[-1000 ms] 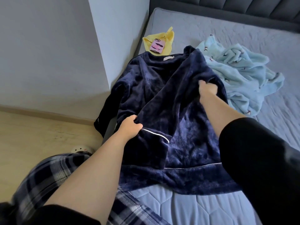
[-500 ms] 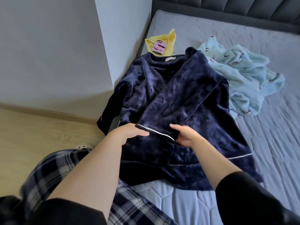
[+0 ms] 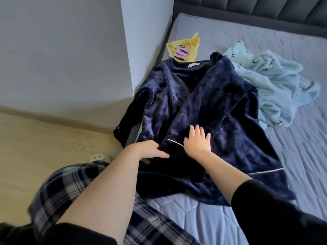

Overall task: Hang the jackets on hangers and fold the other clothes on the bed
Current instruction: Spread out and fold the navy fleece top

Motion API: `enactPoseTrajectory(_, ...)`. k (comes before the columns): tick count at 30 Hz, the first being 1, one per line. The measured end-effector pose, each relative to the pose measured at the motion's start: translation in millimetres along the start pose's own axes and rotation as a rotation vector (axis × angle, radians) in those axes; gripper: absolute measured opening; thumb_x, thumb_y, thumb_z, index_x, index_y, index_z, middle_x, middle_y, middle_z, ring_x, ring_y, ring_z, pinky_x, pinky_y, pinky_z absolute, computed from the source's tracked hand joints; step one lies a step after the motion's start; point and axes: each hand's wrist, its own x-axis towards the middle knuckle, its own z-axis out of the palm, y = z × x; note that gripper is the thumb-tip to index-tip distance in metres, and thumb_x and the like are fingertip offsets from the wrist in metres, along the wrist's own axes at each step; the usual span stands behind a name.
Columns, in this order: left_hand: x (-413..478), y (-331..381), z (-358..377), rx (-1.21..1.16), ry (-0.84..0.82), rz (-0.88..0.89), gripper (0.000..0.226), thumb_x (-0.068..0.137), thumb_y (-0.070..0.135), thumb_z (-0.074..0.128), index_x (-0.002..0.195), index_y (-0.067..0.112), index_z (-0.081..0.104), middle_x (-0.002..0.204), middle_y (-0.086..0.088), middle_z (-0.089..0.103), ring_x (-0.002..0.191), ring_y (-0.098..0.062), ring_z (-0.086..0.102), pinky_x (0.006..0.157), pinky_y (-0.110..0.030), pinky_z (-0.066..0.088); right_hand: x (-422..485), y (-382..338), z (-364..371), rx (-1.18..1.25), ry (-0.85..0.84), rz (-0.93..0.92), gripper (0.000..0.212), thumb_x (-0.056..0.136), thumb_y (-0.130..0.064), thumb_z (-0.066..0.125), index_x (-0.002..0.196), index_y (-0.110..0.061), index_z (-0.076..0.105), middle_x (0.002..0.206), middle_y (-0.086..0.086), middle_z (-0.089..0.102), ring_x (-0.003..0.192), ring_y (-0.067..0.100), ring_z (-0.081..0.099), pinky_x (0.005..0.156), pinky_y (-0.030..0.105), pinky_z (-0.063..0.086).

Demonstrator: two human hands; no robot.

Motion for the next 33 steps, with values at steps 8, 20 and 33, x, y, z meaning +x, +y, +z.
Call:
enactPoseTrajectory(8, 15, 10, -12, -0.549, 0.704, 0.035, 0.019, 0.093, 0.017, 0.047, 0.088, 0.015, 0.065, 0.071, -0.005, 0.069, 0.057, -0.018, 0.068, 0.062, -0.035, 0.058, 51, -54, -16, 0.363, 0.175, 0.177, 0.065, 0.087, -0.007, 0.037, 0.149, -0.011, 0.018, 0.160, 0.009, 0.008, 0.147, 0.025, 0.001, 0.116, 0.053, 0.002)
enactPoseTrajectory(20, 78, -22, -61, -1.495, 0.658, -0.175, 0.017, 0.095, 0.008, 0.049, 0.081, 0.003, 0.058, 0.077, -0.006, 0.062, 0.073, -0.021, 0.061, 0.069, -0.029, 0.048, 110, -84, 34, 0.153, 0.155, 0.288, 0.059, 0.094, -0.030, 0.035, 0.149, -0.014, 0.021, 0.158, 0.013, 0.013, 0.145, 0.031, 0.005, 0.106, 0.068, 0.014)
enactPoseTrajectory(33, 92, -45, -116, -2.442, 0.323, -0.062, 0.039, 0.097, 0.034, 0.048, 0.124, 0.006, 0.050, 0.117, -0.020, 0.052, 0.112, -0.034, 0.049, 0.091, -0.048, 0.044, 115, -86, 48, 0.020, 0.160, 0.275, 0.060, 0.092, -0.029, 0.036, 0.148, -0.011, 0.024, 0.156, 0.017, 0.015, 0.144, 0.034, 0.007, 0.105, 0.070, 0.015)
